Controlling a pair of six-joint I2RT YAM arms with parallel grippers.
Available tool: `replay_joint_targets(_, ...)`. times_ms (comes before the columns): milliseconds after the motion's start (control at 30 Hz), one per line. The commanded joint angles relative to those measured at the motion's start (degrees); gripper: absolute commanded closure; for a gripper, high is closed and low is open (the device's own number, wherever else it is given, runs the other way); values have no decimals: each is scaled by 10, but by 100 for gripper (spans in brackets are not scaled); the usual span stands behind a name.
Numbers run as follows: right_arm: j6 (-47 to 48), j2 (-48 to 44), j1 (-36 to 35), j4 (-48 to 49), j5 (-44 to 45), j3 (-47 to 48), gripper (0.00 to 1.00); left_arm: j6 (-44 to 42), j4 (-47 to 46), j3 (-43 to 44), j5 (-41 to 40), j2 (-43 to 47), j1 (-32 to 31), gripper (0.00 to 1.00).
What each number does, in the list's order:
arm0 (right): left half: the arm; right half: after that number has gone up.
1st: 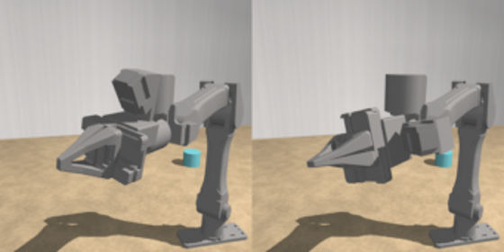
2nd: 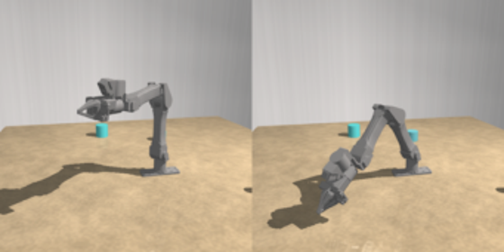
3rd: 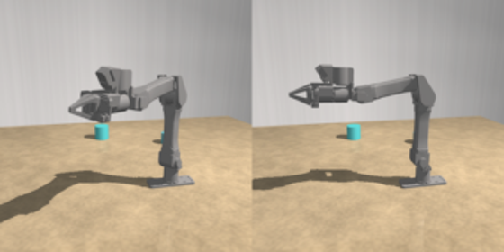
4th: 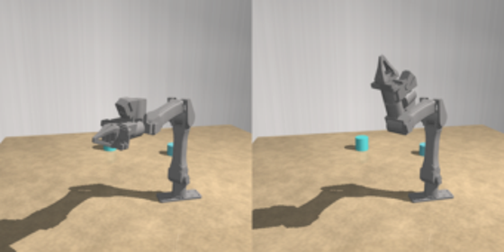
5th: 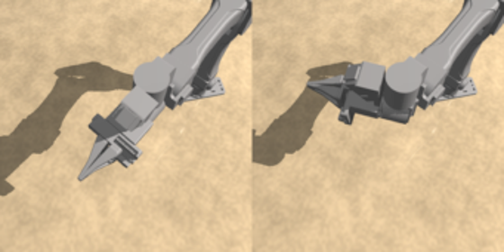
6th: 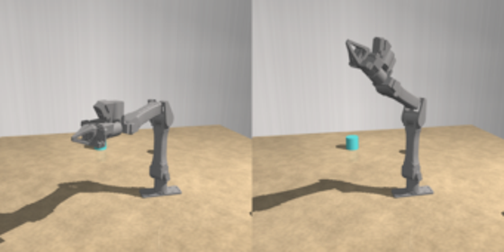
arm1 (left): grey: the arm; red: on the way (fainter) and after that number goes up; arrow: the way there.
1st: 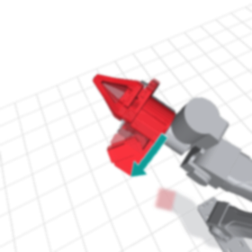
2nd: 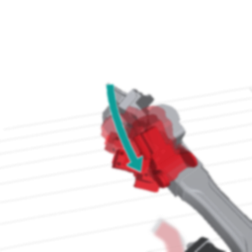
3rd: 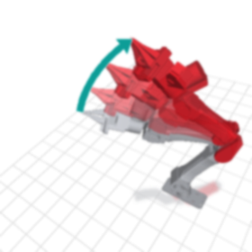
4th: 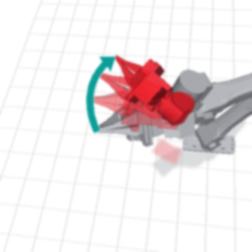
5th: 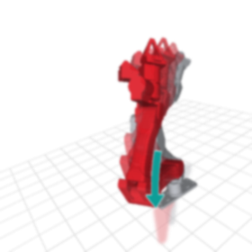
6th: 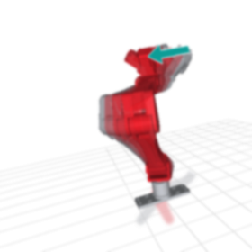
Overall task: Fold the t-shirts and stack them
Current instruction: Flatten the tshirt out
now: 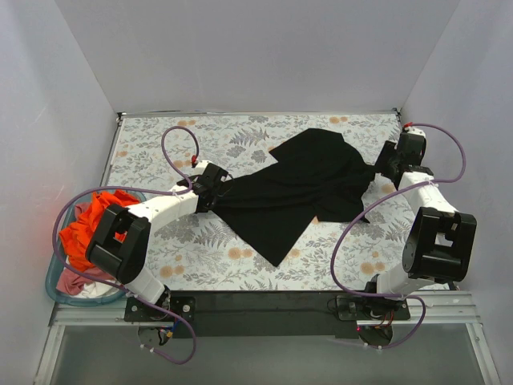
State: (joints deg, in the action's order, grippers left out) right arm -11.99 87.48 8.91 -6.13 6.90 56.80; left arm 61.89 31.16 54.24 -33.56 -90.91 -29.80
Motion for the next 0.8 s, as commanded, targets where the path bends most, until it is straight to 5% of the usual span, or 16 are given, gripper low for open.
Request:
replay_joint_targets(0, 10, -3, 3, -47, 52, 17, 37, -2, -1, 3, -15, 23, 6, 100)
replay_joint_targets(333, -94, -71, -17, -92, -63, -127, 41, -5, 0, 3, 1, 26, 6, 100)
replay_joint_targets(767, -132, -148, -133, -143, 70, -241, 40, -7, 0, 3, 12, 30, 6, 100)
